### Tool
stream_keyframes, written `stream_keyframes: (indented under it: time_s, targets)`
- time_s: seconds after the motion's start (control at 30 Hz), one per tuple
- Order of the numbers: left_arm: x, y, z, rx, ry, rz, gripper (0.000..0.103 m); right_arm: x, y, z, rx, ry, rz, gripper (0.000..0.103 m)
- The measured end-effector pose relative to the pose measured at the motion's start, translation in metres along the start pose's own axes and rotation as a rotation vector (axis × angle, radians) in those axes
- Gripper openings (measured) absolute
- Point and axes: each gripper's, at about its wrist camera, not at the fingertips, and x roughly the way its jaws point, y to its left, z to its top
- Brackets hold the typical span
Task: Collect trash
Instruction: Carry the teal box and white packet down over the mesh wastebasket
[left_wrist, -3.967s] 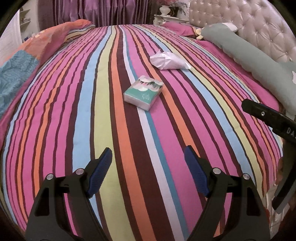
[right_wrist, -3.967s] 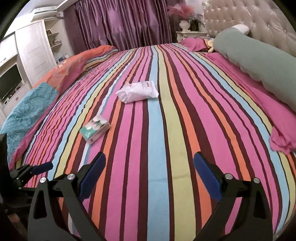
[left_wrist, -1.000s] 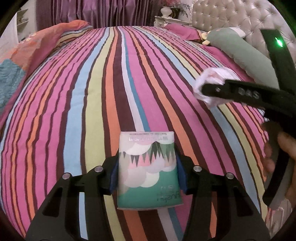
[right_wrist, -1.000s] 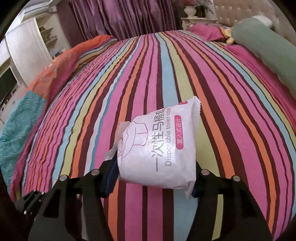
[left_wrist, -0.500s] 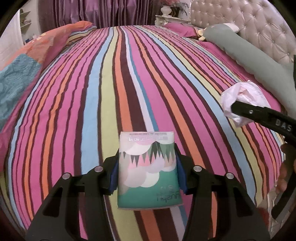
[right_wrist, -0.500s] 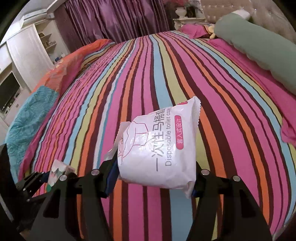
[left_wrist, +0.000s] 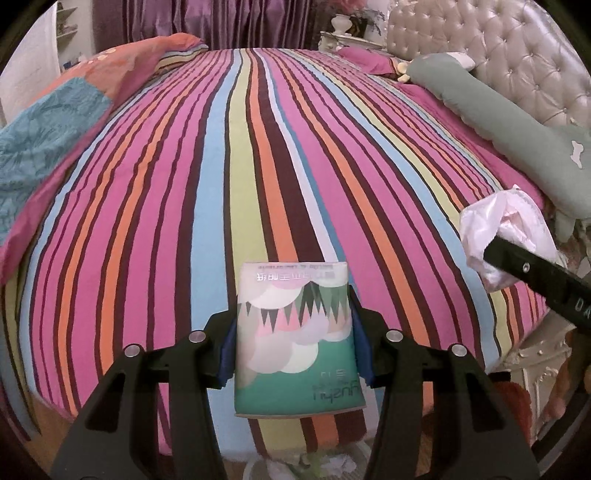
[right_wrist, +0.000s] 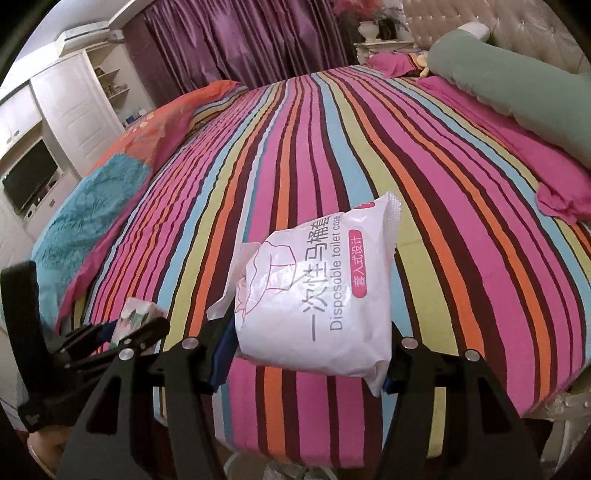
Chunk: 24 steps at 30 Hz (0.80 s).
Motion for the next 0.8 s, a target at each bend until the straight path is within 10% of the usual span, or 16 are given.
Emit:
stream_keyframes:
  time_s: [0.8]
  targets:
    - [-0.042,-0.001,-0.129,0.001,0.077,0.002,0.049,-0.047,0.022,-0.097,0.004,0.029,0.026,0.057]
